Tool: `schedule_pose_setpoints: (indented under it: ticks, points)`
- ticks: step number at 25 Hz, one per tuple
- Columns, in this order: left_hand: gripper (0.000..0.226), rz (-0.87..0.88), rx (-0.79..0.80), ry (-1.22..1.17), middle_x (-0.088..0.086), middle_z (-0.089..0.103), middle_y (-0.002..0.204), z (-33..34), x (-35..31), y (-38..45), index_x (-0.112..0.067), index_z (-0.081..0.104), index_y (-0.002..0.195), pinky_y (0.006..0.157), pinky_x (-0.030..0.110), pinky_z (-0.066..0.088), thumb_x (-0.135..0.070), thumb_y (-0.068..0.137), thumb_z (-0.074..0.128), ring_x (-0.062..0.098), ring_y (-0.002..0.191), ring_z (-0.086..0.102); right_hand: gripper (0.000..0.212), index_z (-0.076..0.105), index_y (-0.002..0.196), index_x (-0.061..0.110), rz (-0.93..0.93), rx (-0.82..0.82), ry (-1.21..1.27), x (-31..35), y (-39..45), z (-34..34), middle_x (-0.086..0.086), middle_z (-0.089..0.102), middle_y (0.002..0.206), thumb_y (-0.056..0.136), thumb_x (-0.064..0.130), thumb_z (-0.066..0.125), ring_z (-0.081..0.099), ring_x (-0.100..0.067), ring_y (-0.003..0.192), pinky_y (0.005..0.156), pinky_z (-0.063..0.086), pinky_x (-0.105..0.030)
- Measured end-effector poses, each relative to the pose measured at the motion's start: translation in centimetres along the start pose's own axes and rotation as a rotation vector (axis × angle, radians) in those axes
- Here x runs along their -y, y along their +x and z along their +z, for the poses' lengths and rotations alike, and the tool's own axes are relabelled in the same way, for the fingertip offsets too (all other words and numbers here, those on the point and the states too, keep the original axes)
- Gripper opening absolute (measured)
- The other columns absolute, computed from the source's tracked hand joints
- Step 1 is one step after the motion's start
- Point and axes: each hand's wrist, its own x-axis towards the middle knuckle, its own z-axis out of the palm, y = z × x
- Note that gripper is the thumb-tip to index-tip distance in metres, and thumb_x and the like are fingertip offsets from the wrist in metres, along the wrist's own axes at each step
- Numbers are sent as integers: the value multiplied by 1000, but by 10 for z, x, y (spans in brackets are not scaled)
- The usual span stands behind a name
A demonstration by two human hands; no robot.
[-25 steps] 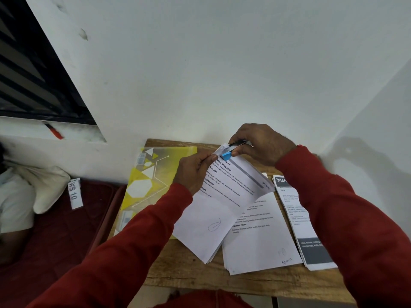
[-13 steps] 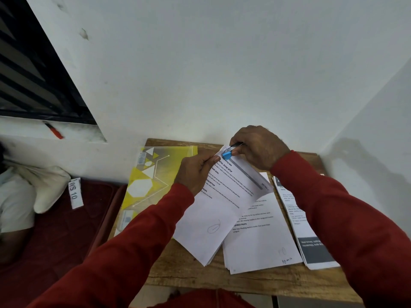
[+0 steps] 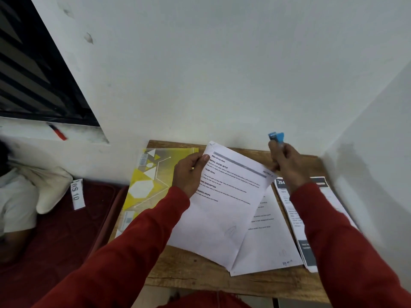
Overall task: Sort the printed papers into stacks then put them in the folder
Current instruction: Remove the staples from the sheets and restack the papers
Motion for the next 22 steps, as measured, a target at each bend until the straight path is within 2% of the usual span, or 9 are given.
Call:
schedule_pose_setpoints:
  ticks: [2, 4, 6, 8, 11, 15, 17, 19, 22]
  points:
    - [12, -21, -9, -23, -10, 71, 81, 1, 0, 0, -23, 72, 90, 72, 25, 50, -25, 94, 61, 4, 76, 63, 25, 57, 79, 23, 66, -210, 33, -20, -12, 1, 5, 52, 72, 88, 44, 66, 49, -4, 62, 64, 43, -23]
    - [13, -28, -17, -50, -5, 72, 84, 0, -1, 2, -21, 72, 90, 76, 34, 52, -26, 94, 61, 9, 79, 64, 21, 56, 82, 23, 134, -363, 219, -35, -20, 3, 8, 56, 67, 91, 40, 64, 52, 2, 58, 63, 45, -18]
    - [16, -44, -28, -87, 2, 73, 87, -2, -1, 3, -21, 73, 88, 79, 39, 53, -29, 93, 61, 13, 80, 64, 34, 61, 93, 22, 225, -317, 335, -53, -24, 6, 8, 66, 77, 84, 54, 66, 61, -1, 70, 71, 50, -23]
    - [16, -86, -51, -144, 2, 73, 86, -2, -4, 4, -20, 73, 86, 79, 38, 53, -30, 93, 62, 13, 79, 63, 51, 62, 98, 20, 273, -199, 375, -65, -29, 15, 8, 72, 82, 74, 64, 67, 65, -9, 77, 68, 54, -25]
    - [16, -185, -124, -218, -3, 72, 84, -3, -1, 8, -19, 73, 84, 84, 40, 54, -29, 92, 63, 12, 79, 63, 31, 57, 85, 20, 312, -93, 574, -69, -35, 25, 9, 66, 64, 82, 49, 64, 60, -7, 57, 51, 49, -20]
    - [27, -298, -191, -230, 6, 74, 95, -14, 16, 8, -19, 73, 87, 92, 53, 53, -45, 82, 65, 22, 87, 66, 9, 60, 85, 20, 278, 43, 430, -71, -41, 27, 2, 70, 74, 87, 21, 69, 66, -16, 67, 59, 53, -29]
    - [29, -334, -185, -217, 6, 74, 95, -18, 20, 5, -22, 72, 87, 90, 52, 54, -49, 81, 64, 26, 91, 69, 23, 62, 72, 22, 284, 23, 366, -75, -43, 30, -2, 69, 74, 84, 5, 71, 66, -20, 69, 67, 54, -33]
    - [29, -393, -138, -271, 7, 75, 97, -20, 23, 0, -20, 71, 92, 87, 48, 56, -47, 83, 66, 29, 94, 70, 28, 56, 72, 20, 287, -25, 436, -72, -43, 35, -6, 63, 76, 82, -2, 71, 63, -21, 70, 75, 53, -36]
    - [23, -422, -10, -189, 9, 74, 98, -25, 38, -22, -14, 65, 106, 74, 36, 59, -31, 89, 68, 20, 82, 72, 30, 49, 75, 17, 283, -100, 545, -69, -41, 42, 1, 62, 69, 84, -3, 69, 62, -14, 64, 69, 56, -29]
